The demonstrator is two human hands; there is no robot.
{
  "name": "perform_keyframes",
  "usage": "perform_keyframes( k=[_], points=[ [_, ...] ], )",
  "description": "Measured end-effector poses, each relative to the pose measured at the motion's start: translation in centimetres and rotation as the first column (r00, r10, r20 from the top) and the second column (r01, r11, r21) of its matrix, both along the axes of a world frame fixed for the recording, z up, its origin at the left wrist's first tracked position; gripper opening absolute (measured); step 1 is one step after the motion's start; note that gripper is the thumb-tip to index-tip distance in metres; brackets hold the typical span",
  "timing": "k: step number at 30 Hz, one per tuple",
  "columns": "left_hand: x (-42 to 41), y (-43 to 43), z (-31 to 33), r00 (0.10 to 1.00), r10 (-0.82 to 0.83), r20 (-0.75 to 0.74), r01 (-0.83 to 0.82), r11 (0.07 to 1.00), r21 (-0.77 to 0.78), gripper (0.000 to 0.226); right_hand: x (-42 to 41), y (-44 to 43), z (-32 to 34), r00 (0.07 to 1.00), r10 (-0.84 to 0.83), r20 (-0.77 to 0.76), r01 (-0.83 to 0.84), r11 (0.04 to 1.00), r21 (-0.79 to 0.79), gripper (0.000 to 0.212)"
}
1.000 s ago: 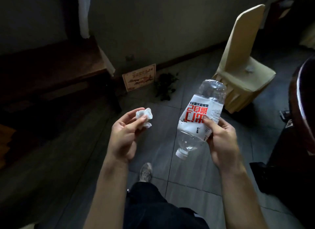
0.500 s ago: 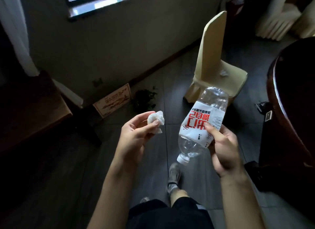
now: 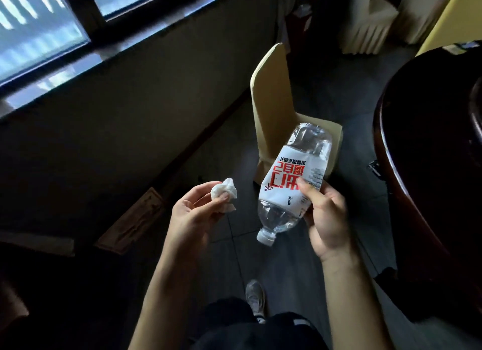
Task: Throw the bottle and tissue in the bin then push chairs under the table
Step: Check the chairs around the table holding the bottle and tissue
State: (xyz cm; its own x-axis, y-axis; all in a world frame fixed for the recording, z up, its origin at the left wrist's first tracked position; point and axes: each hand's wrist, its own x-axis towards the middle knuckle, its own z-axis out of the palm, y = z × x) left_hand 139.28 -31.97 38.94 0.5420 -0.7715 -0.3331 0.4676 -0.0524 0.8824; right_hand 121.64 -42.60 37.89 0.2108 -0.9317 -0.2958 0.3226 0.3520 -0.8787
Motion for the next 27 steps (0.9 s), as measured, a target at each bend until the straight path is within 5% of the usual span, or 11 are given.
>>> perform_keyframes(
  k=[27],
  points=[
    [8.4, -47.5, -9.7, 0.953, -0.267, -0.145, 0.294, 0.931, 0.217, 0.027, 3.5, -39.1, -5.9, 0.876, -0.382, -0.293, 0.449, 0.869, 0.21, 0.015]
  ],
)
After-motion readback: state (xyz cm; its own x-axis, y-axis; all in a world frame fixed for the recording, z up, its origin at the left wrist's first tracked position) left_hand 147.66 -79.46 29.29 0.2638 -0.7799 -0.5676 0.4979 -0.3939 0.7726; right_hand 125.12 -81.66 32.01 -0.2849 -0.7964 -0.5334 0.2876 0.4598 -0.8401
